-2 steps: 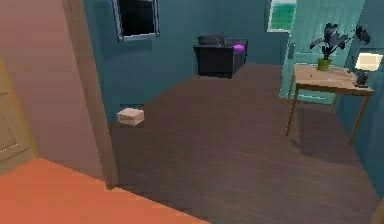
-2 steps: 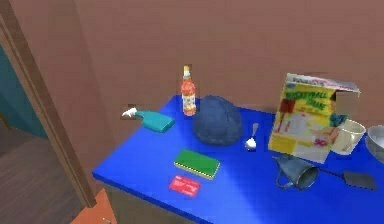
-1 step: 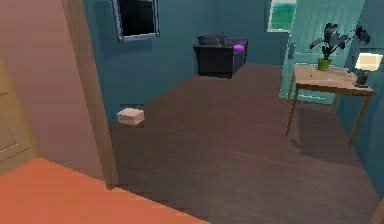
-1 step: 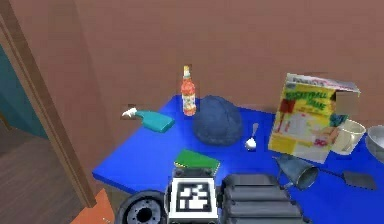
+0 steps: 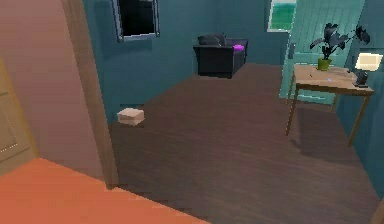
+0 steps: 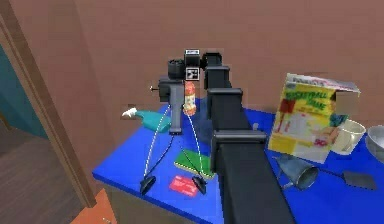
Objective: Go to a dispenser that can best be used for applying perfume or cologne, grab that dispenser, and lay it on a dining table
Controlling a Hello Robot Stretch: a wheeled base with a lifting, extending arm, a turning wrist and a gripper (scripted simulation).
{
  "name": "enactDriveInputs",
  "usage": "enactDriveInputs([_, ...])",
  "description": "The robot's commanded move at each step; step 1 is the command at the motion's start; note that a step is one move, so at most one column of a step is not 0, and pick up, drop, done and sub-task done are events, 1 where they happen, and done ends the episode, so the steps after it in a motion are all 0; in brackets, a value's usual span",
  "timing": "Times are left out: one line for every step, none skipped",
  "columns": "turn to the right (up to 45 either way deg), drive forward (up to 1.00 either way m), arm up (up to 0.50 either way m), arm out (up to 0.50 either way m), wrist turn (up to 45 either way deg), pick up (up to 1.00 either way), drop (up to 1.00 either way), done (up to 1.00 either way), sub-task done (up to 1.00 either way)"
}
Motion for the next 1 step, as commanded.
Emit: enactDriveInputs([0.0, 0.0, 0.0, 0.0, 45.0, 0.0, 0.0, 0.0, 0.0])
